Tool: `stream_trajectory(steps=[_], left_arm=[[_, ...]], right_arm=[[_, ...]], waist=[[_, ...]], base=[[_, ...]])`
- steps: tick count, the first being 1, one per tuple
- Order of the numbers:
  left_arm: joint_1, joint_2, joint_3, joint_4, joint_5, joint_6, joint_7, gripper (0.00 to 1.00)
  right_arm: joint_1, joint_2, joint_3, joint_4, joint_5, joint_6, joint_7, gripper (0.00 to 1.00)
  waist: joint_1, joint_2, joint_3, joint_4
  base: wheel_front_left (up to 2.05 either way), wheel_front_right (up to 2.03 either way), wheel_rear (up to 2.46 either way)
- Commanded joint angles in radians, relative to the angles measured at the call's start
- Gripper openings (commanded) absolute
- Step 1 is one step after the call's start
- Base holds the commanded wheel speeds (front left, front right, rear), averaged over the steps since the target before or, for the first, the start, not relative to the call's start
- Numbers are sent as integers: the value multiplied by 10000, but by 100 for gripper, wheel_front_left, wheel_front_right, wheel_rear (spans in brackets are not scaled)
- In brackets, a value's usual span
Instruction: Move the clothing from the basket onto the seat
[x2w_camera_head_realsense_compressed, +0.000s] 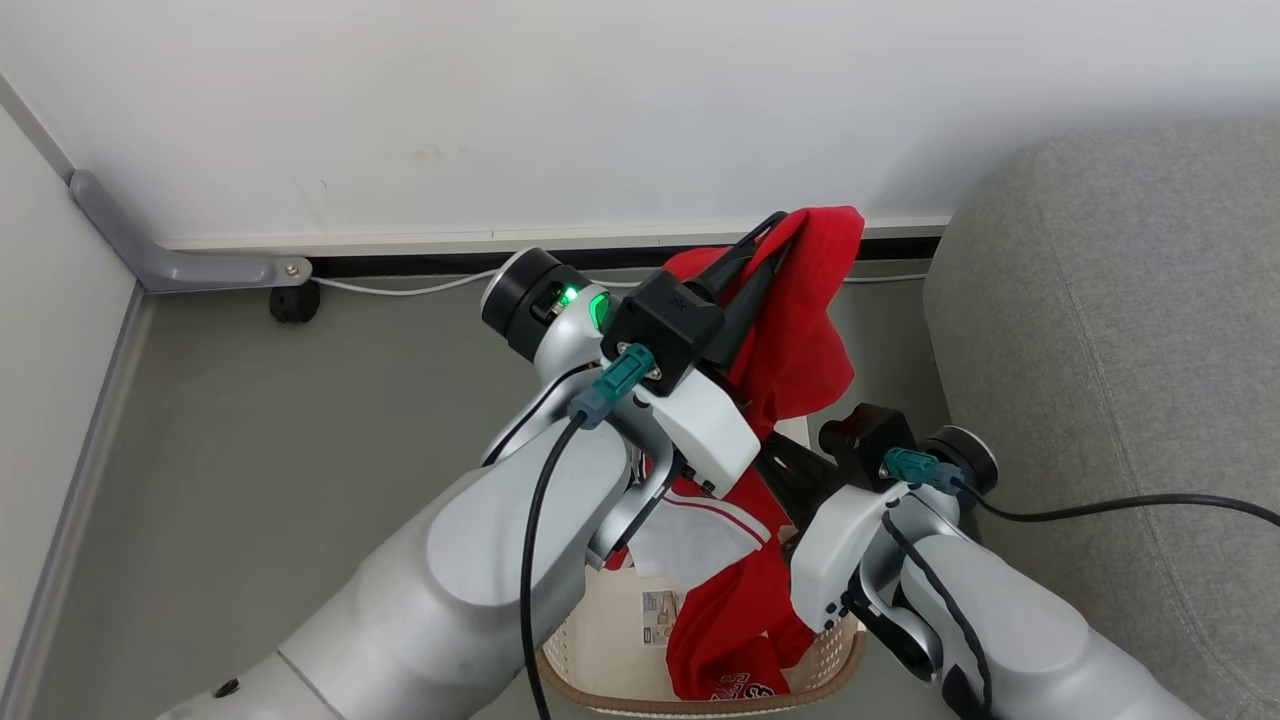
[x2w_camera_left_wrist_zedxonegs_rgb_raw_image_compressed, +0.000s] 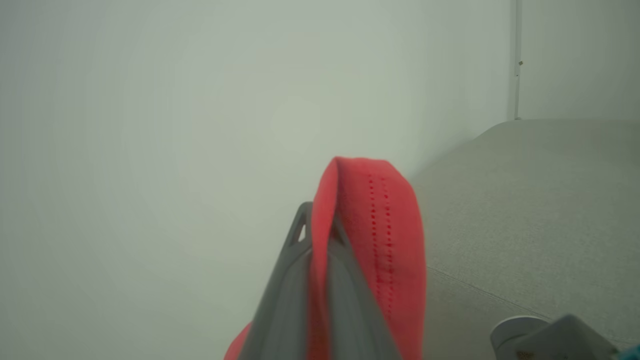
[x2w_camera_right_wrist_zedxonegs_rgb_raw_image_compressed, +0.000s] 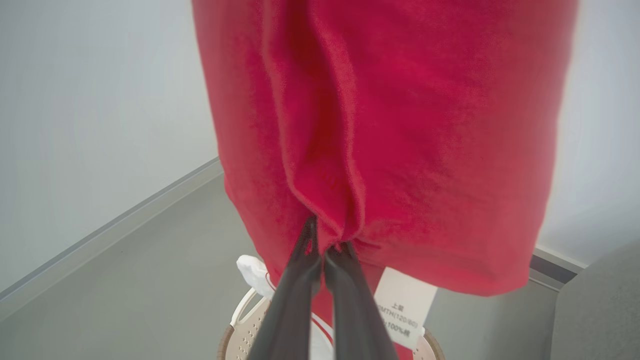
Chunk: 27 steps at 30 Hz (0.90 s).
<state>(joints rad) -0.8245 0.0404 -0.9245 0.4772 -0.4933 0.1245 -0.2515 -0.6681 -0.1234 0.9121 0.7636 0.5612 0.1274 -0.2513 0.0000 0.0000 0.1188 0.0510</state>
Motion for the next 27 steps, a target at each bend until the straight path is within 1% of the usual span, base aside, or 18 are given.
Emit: stream_trajectory(steps=[1, 6, 9, 10, 11, 12, 16, 20, 21, 24, 27], left_arm=[[-266, 99, 279, -239, -77, 110, -103, 0], [-261, 99, 269, -183, -115, 170, -103, 0], [-227, 99, 237, -91, -117, 134, -103, 0], [-196, 99, 209, -45, -164, 75, -103, 21], [-174, 99, 198, -27, -193, 34, -103, 50], [-153, 99, 198, -27, -213, 6, -103, 100], [-5, 99, 188, 107, -320, -159, -103, 100], [184, 99, 158, 405, -545, -506, -103, 100], [184, 99, 158, 405, -545, -506, -103, 100], [341, 99, 127, 620, -806, -857, -103, 100], [449, 99, 122, 831, -991, -1120, -103, 100]], right_arm=[[-105, 91, -56, -189, -2, 33, -105, 0], [41, -35, -209, -408, 32, 33, -105, 0], [143, -121, -311, -536, 1, 33, -105, 0], [176, -138, -347, -575, -8, 33, -105, 0], [207, -150, -388, -617, -21, 33, -105, 0], [230, -163, -438, -674, -46, 33, -105, 0], [322, -213, -730, -1004, -202, 33, -105, 0], [477, -300, -1162, -1388, -418, 33, -105, 0], [477, -300, -1162, -1388, -418, 33, -105, 0], [625, -400, -1556, -1692, -607, 33, -105, 0], [783, -523, -1919, -1975, -777, 33, -105, 0]], waist=[[0, 0, -1, -13], [0, 0, -10, -88], [0, 0, -40, -144], [0, 0, -55, -163], [0, 0, -65, -182], [0, 0, -71, -203], [0, 0, -89, -271], [0, 0, -103, -346], [0, 0, -103, -346], [0, 0, -110, -396], [0, 0, -128, -448]], base=[[0, 0, 0], [0, 0, 0], [0, 0, 0], [0, 0, 0], [0, 0, 0], [0, 0, 0], [0, 0, 0], [0, 0, 0], [0, 0, 0], [0, 0, 0], [0, 0, 0]])
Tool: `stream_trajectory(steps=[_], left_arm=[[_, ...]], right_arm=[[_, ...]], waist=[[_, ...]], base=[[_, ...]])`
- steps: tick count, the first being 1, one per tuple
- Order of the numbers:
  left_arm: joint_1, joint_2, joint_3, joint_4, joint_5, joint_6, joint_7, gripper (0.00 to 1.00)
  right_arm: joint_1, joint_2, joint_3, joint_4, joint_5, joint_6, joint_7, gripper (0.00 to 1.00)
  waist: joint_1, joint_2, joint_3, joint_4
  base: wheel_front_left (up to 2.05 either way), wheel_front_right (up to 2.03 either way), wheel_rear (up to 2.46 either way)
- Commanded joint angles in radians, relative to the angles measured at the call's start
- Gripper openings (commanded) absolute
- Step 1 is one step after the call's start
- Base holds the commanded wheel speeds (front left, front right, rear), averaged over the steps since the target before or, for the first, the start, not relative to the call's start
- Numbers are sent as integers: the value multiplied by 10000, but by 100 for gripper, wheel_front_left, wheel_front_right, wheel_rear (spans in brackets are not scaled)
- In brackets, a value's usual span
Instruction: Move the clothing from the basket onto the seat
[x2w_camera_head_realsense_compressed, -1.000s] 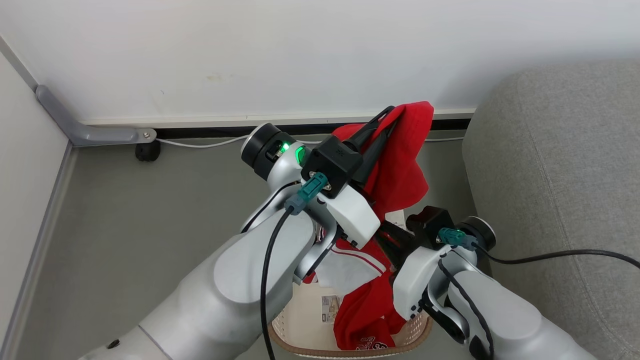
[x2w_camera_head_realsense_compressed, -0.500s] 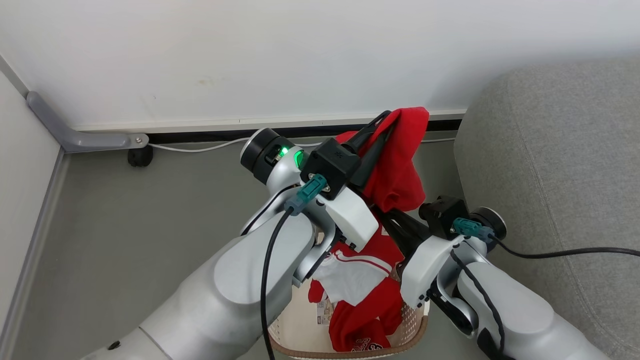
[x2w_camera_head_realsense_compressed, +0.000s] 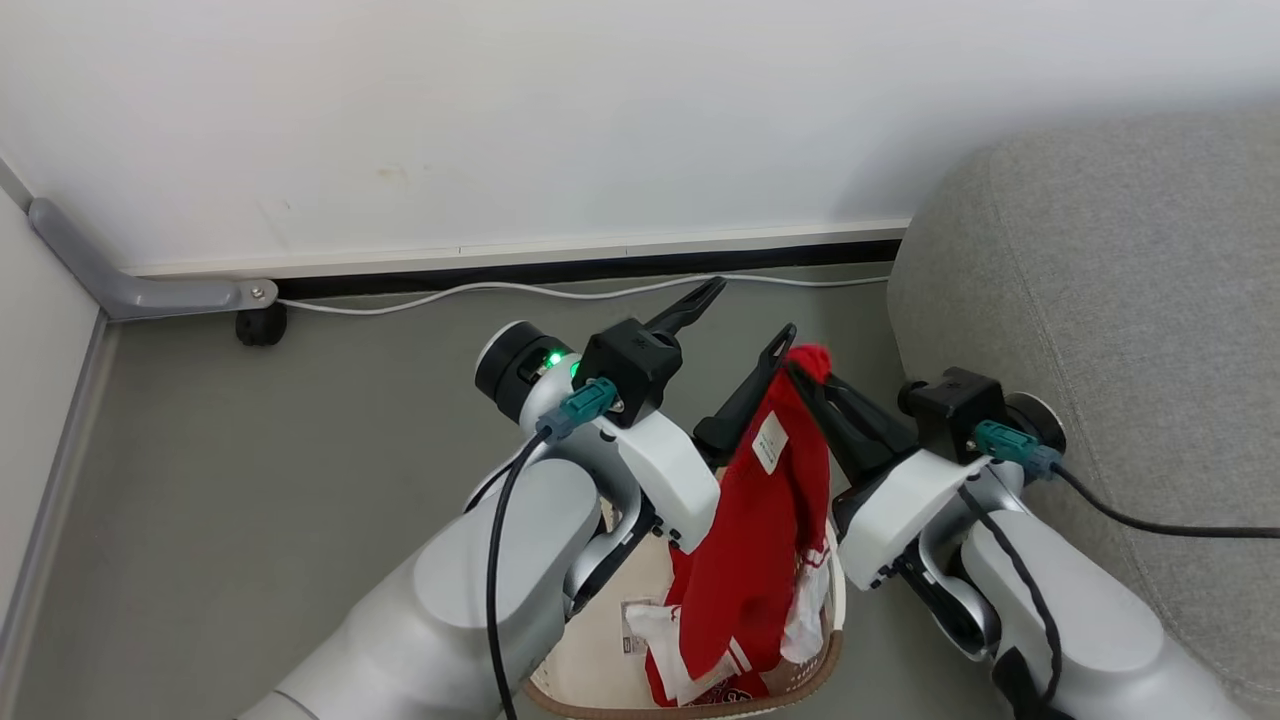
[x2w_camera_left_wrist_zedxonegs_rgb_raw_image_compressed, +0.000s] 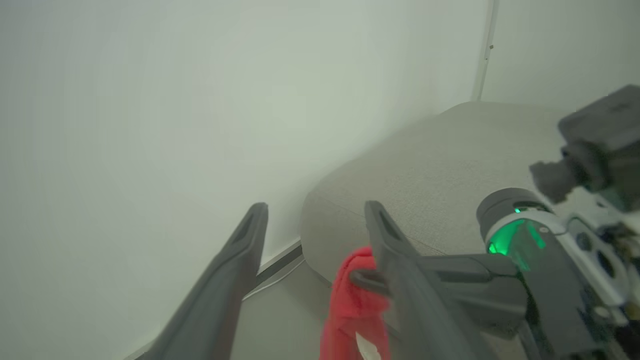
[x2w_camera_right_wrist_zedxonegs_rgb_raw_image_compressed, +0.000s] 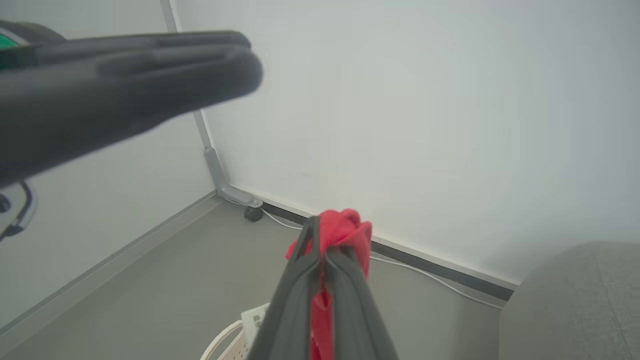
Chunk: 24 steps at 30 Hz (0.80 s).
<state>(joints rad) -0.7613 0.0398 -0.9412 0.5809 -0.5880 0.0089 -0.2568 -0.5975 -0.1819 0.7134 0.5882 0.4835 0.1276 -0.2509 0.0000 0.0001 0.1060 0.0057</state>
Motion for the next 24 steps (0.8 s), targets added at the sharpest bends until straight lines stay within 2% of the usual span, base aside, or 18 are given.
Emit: stream_trajectory(steps=[1, 8, 24], left_arm=[[-155, 105, 303, -145, -101, -44, -49, 100], [10, 105, 488, 365, -386, -572, -49, 100], [580, 105, 1172, 654, -55, -876, -49, 100]], right_arm=[[127, 20, -46, -311, -48, 31, -109, 0], [362, -180, -811, -1075, -359, 31, -109, 0], [-143, -641, -1657, -2222, -599, 31, -109, 0]], waist=[[0, -1, -5, -16], [0, -1, -19, -245], [0, -1, -179, -1231]], base=[[0, 0, 0], [0, 0, 0], [0, 0, 0]])
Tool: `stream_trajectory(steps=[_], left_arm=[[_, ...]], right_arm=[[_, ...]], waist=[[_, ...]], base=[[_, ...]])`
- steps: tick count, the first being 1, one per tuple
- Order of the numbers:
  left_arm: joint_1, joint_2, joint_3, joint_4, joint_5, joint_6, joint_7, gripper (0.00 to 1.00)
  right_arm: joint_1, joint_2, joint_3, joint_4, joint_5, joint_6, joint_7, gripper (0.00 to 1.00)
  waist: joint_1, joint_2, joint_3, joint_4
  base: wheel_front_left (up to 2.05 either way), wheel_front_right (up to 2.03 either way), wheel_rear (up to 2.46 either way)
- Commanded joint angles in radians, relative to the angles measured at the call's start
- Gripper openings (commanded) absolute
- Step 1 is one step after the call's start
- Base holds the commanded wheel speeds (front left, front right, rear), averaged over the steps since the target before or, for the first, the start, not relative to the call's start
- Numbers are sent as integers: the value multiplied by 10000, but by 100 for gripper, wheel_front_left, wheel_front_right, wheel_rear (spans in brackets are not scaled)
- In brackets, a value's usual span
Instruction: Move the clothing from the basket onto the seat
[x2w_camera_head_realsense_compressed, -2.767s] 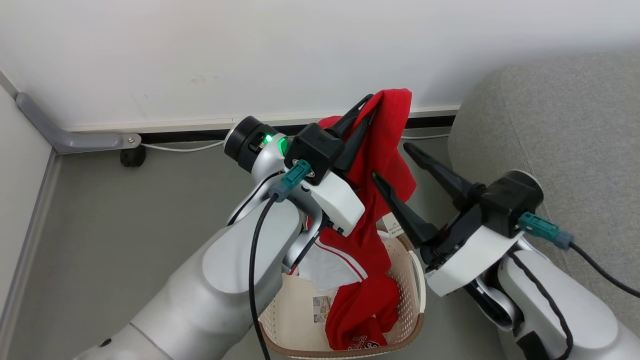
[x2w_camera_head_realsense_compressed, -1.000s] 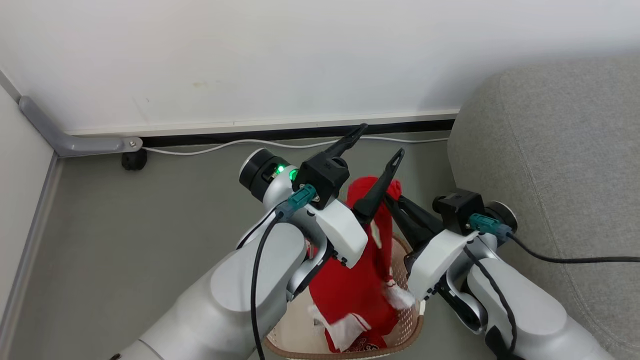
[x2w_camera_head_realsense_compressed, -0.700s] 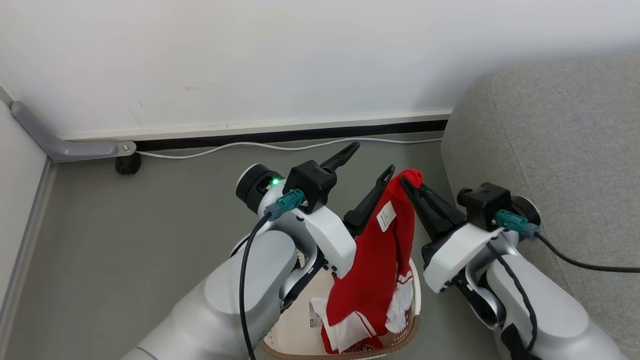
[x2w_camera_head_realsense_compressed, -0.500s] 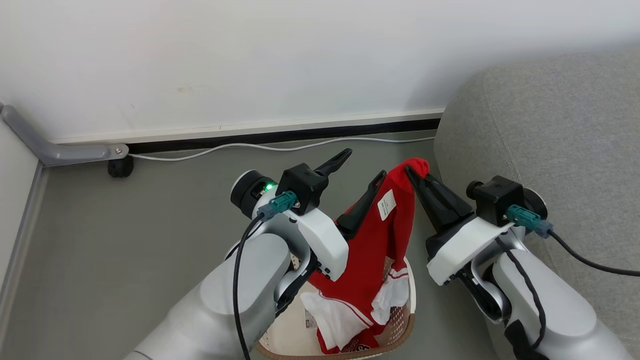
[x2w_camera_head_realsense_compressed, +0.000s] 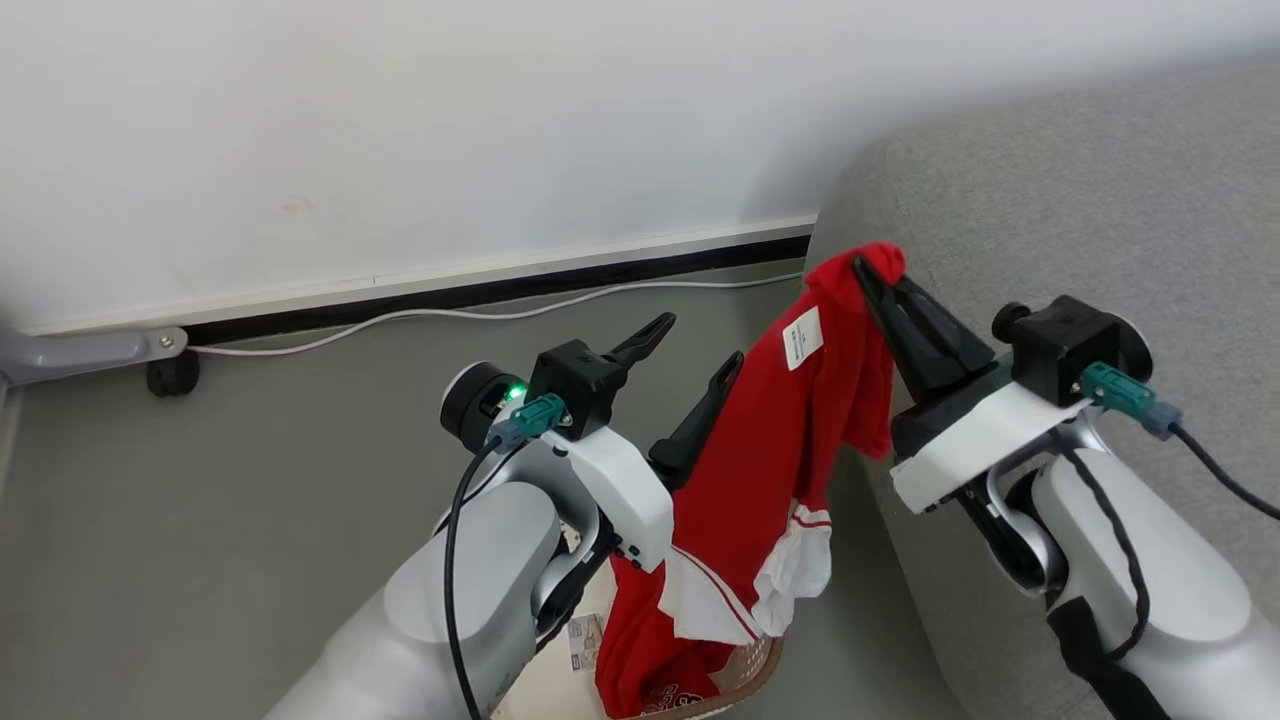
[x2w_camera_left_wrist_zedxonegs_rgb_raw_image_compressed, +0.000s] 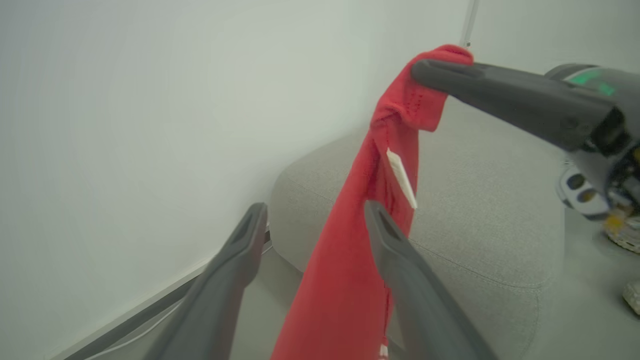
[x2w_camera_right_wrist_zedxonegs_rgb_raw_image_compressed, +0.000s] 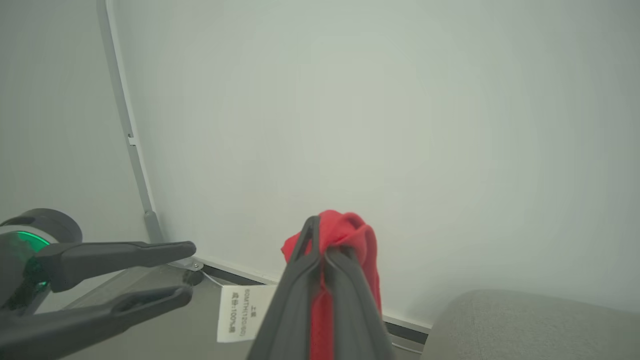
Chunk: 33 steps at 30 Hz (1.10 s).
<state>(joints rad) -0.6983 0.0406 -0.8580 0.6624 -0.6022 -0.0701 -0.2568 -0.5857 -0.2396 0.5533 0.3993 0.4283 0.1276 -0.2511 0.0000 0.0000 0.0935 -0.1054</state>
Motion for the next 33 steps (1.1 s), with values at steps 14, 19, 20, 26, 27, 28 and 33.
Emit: stream_trajectory(steps=[14, 19, 20, 26, 27, 28, 33], left_arm=[[364, 97, 602, -215, 276, -282, -49, 100], [416, 97, 691, -254, 403, -296, -49, 100], [427, 97, 701, -243, 423, -302, -49, 100], [492, 97, 832, -217, 521, -330, -49, 100], [506, 97, 858, -203, 550, -332, -49, 100], [528, 97, 883, -197, 564, -336, -49, 100], [600, 97, 1023, -192, 685, -364, -49, 100]], right_arm=[[-673, -301, -386, -724, 46, 31, -107, 0], [-734, -275, -384, -811, 133, 31, -107, 0], [-737, -265, -380, -837, 166, 31, -107, 0], [-749, -254, -421, -955, 282, 31, -107, 0], [-746, -258, -436, -973, 284, 31, -107, 0], [-743, -267, -451, -987, 288, 31, -107, 0], [-770, -341, -589, -1046, 286, 31, -107, 0]], waist=[[0, 0, -229, -1376], [0, 0, -229, -2115], [0, 0, -229, -2274], [0, 0, -193, -3232], [0, 0, -191, -3383], [0, 0, -188, -3527], [0, 0, -145, -4144]], base=[[0, 0, 0], [0, 0, 0], [0, 0, 0], [0, 0, 0], [0, 0, 0], [0, 0, 0], [0, 0, 0]])
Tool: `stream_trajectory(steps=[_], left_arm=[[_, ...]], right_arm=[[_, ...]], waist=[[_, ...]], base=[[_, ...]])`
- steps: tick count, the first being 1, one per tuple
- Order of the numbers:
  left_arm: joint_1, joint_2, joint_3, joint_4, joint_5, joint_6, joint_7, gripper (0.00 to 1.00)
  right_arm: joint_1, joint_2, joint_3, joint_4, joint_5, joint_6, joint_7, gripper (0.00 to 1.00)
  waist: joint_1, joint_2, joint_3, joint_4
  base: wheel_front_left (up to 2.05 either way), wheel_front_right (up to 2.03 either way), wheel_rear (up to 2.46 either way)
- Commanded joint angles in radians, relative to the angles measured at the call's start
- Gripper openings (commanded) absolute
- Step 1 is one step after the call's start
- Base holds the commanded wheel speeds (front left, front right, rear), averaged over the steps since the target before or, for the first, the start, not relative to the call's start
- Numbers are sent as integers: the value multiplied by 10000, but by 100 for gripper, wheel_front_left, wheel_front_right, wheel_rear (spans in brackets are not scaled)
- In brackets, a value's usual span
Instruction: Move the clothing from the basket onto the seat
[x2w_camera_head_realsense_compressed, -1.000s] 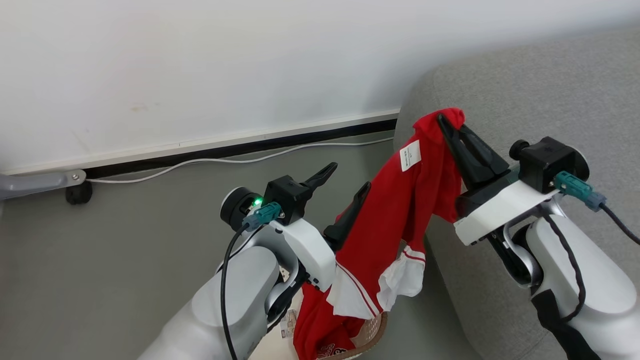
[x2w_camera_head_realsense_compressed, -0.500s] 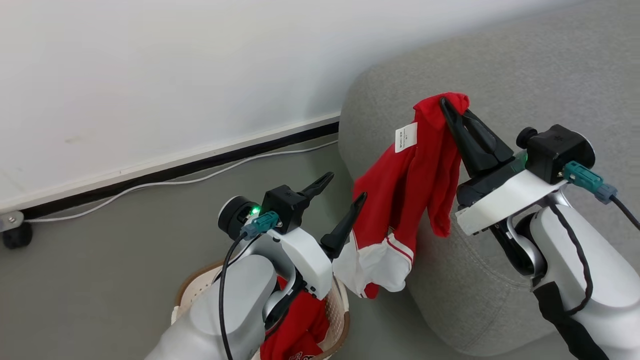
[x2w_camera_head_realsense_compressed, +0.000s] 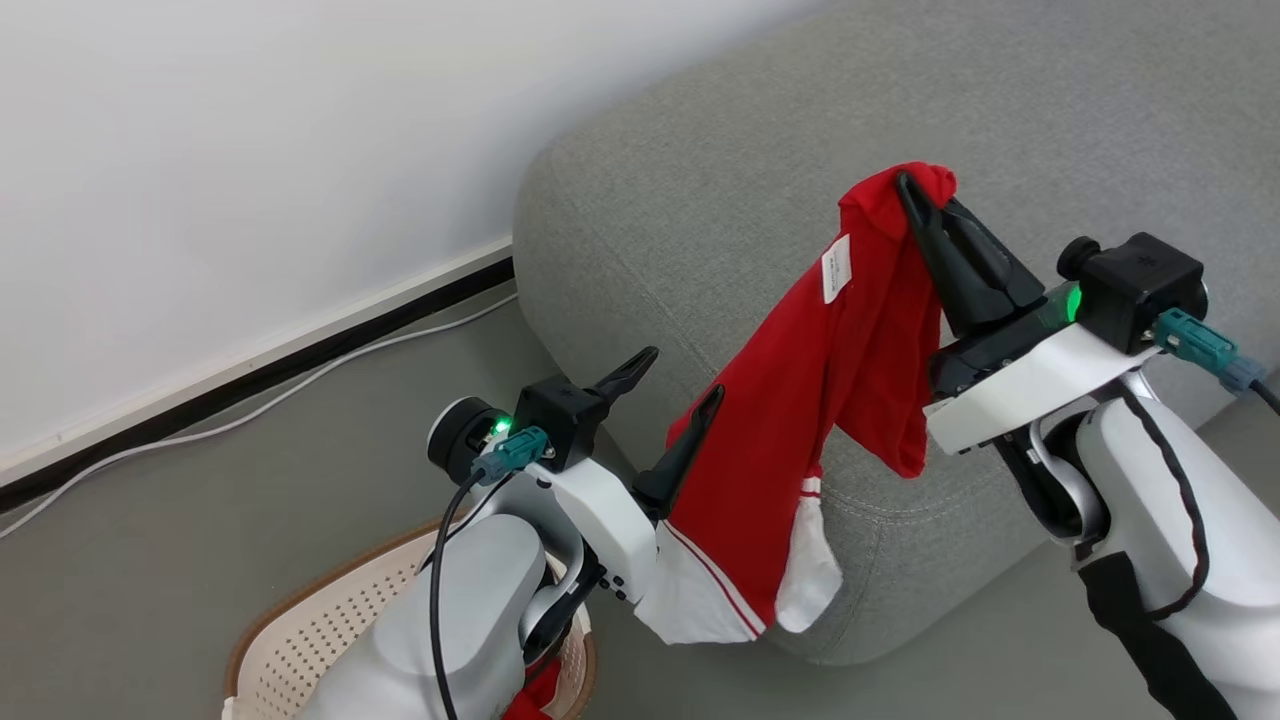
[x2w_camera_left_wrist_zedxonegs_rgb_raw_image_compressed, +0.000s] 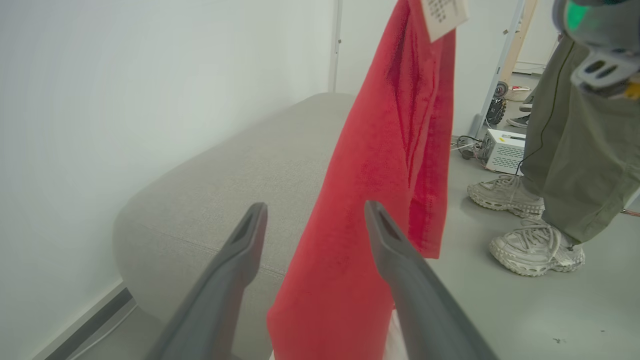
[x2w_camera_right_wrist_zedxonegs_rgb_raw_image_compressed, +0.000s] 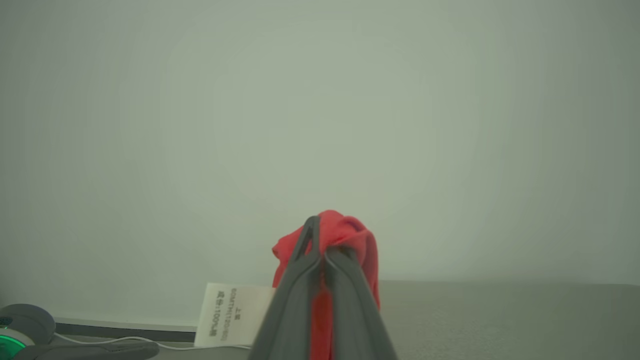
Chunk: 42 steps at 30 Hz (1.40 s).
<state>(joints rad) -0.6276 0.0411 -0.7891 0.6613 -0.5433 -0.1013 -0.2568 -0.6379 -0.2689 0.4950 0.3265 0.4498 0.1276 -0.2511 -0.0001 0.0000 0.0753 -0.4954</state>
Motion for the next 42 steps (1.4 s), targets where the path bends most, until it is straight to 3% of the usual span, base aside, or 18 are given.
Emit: stream_trajectory(steps=[1, 14, 25, 37, 42], left_arm=[[-110, 91, 323, -205, 105, -63, -49, 100], [-99, 91, 93, -586, 278, -179, -49, 100], [-64, 93, 96, -1113, 871, -222, -49, 100], [-520, 153, -299, -1683, 1591, -272, -49, 100], [-827, 201, -547, -1557, 1713, -280, -49, 100]], right_arm=[[-249, -99, -98, -340, 67, 31, -107, 0], [-344, -949, -929, -644, -374, 31, -107, 0], [-2094, -1702, -1358, 451, -1028, 31, -107, 0], [-4821, -3022, -2721, 2536, -2344, 31, -107, 0], [-6601, -3893, -3139, 3951, -2865, 31, -107, 0]], waist=[[1, 0, 64, -278], [1, 0, 560, -479], [1, 0, 1560, -493], [1, 0, 3569, 536], [1, 0, 4576, 1089]], base=[[0, 0, 0], [0, 0, 0], [0, 0, 0], [0, 0, 0], [0, 0, 0]])
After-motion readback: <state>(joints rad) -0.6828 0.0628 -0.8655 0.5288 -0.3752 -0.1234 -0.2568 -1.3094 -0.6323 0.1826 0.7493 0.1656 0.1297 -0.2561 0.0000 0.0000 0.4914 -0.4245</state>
